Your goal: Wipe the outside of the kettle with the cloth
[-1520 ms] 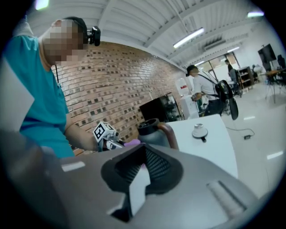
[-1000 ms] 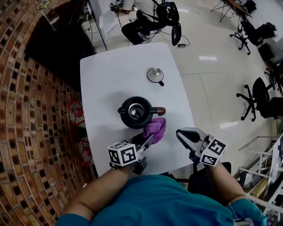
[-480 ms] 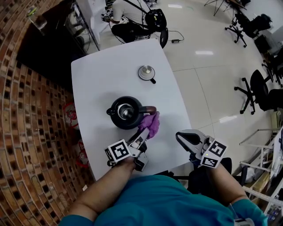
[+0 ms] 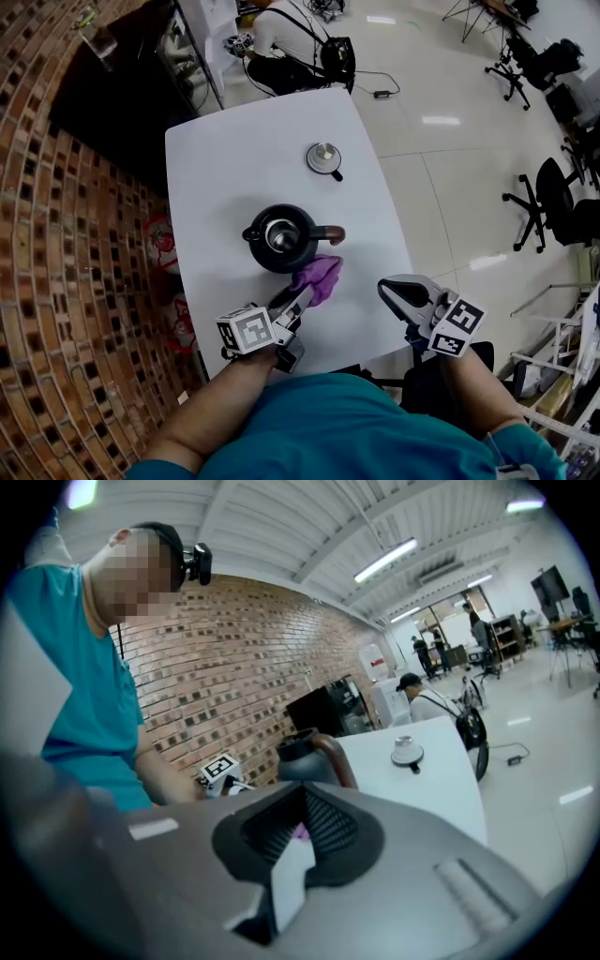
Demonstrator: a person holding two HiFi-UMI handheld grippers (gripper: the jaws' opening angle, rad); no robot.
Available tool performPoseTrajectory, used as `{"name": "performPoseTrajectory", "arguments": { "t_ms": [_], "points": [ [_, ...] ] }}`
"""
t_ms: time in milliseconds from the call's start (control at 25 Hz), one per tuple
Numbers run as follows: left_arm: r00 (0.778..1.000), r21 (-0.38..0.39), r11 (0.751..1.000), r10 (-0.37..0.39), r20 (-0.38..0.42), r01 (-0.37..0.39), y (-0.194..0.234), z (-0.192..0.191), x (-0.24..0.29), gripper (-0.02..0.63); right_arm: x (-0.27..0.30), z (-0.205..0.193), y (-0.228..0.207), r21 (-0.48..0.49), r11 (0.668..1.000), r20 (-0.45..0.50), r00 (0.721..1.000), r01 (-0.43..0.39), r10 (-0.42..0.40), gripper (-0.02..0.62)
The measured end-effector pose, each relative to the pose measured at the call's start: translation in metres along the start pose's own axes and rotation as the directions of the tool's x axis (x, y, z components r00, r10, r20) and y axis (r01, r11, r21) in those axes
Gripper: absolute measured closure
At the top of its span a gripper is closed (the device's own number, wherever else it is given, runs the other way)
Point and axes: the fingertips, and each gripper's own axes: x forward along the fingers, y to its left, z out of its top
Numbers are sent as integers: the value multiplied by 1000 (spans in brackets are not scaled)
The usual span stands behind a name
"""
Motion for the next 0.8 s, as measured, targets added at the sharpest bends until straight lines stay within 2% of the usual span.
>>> {"name": "performPoseTrajectory", "arguments": {
  "t_ms": [120,200,440,680,800],
  "points": [
    [999,107,994,27,-24,-24,3,3,-15,483,7,3,3,-8,1000,1,1000,-9,9,592],
    [998,188,981,48,-37,-41,5,5,-25,483,12,4,5,-13,1000,-1,1000,-18,18,592],
    [992,387,918,114,-45,-88,15,20,-54,483,22,9,9,-22,999,-6,1000,-29,29,592],
    [986,512,850,163,-34,-123,21,39,-74,483,33,17,-1,-49,999,0,1000,-19,19,592],
    [984,539,830,177,-18,-140,25,50,-82,483,39,21,-9,-72,997,2,1000,-12,12,592]
  ]
}}
